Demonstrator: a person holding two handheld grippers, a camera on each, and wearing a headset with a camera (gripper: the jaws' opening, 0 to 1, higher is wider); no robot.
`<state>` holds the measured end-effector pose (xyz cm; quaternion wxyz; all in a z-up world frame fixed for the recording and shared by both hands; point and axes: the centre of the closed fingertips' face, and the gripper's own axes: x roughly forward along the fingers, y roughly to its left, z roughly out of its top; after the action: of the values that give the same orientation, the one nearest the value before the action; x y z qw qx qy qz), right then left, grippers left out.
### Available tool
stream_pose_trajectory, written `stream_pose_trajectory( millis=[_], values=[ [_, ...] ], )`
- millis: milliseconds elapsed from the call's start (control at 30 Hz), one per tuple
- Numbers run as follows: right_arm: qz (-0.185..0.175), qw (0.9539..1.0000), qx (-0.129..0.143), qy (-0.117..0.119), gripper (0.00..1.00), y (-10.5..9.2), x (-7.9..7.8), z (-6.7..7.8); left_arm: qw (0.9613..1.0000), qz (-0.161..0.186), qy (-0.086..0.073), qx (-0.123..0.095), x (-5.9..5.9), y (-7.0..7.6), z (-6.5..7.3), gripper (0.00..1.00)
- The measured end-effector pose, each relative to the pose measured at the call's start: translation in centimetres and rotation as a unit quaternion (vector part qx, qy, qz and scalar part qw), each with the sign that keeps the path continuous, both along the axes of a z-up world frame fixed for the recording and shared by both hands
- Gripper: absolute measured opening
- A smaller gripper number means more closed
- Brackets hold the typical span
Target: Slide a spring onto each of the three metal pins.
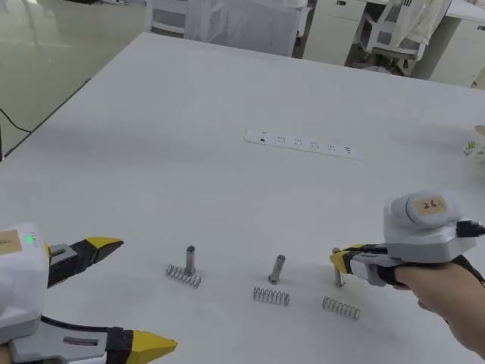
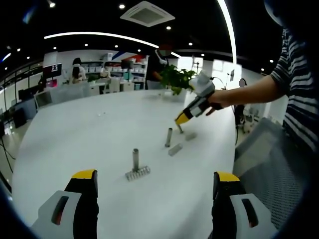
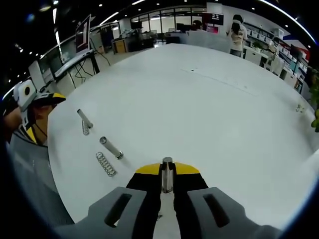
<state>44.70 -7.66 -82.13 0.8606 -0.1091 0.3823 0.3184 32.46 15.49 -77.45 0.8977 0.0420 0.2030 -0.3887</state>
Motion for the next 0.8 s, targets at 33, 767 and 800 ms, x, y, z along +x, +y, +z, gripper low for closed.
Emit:
stream_pose_trajectory(
  millis=[33, 767, 800],
  values=[
    [0.0, 1.0, 0.0, -0.001, 0.05, 0.0, -0.1, 0.0, 1.0, 0.0, 0.0, 0.0, 0.0, 0.0, 0.0, 0.93],
    [-0.005, 0.9996, -0.008, -0.026, 0.05, -1.3, -1.2, 0.5, 1.0, 0.0, -0.002, -0.005, 0.0, -0.2, 0.1, 0.93],
    [-0.007, 0.9996, -0.008, -0.026, 0.05, -1.4, -1.3, 0.5, 1.0, 0.0, -0.002, -0.006, 0.0, -0.2, 0.1, 0.93]
  ],
)
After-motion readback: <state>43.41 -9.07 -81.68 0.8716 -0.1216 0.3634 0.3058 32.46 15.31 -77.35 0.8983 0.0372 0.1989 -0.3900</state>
